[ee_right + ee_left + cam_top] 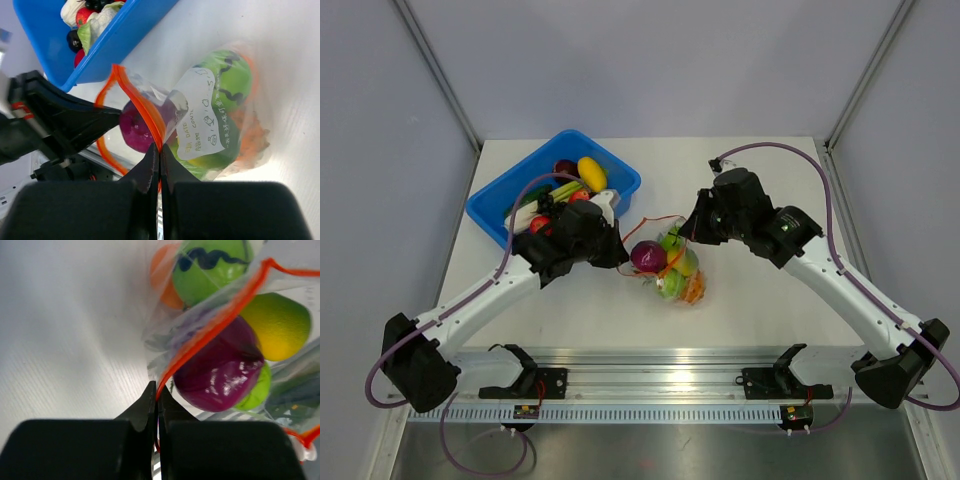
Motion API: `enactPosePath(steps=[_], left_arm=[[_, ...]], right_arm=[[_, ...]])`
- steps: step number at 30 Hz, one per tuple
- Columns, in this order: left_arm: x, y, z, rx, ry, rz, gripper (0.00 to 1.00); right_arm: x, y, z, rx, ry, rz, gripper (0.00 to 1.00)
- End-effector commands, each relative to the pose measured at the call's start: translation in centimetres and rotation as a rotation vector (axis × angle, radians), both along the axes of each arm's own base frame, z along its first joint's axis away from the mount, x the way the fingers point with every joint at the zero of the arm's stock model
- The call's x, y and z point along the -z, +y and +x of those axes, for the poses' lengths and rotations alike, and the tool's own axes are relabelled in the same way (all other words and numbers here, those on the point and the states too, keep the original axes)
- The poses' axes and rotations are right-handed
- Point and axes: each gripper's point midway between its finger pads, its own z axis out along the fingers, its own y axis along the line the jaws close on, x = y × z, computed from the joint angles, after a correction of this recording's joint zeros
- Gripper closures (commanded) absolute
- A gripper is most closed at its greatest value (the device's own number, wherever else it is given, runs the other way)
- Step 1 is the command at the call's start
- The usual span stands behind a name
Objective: Place the food in the zip-top bag and seal the zipper
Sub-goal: Adjust the zipper food storage bag at the center of the board.
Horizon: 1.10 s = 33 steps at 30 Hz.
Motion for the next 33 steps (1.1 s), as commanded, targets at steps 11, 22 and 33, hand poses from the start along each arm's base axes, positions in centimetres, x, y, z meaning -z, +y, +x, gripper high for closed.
enactPosePath(steps=[11, 22, 33], left_arm=[[-10.4, -4.6, -0.9, 0.181, -0.125, -0.312, 1.0], [-6.6, -3.0, 1.1, 0.089, -0.082, -0.15, 1.0], [-7.2, -4.1, 0.4, 0.158, -0.066, -0.193, 1.0]], right_arm=[[-0.9, 0.8, 1.2, -0.002, -0.038, 0.006, 1.0], [0.1, -0.4, 0.9, 0.023, -0.032, -0.044, 1.0], [-0.1, -0.5, 1.4, 0.02, -0.049, -0.069, 1.0]])
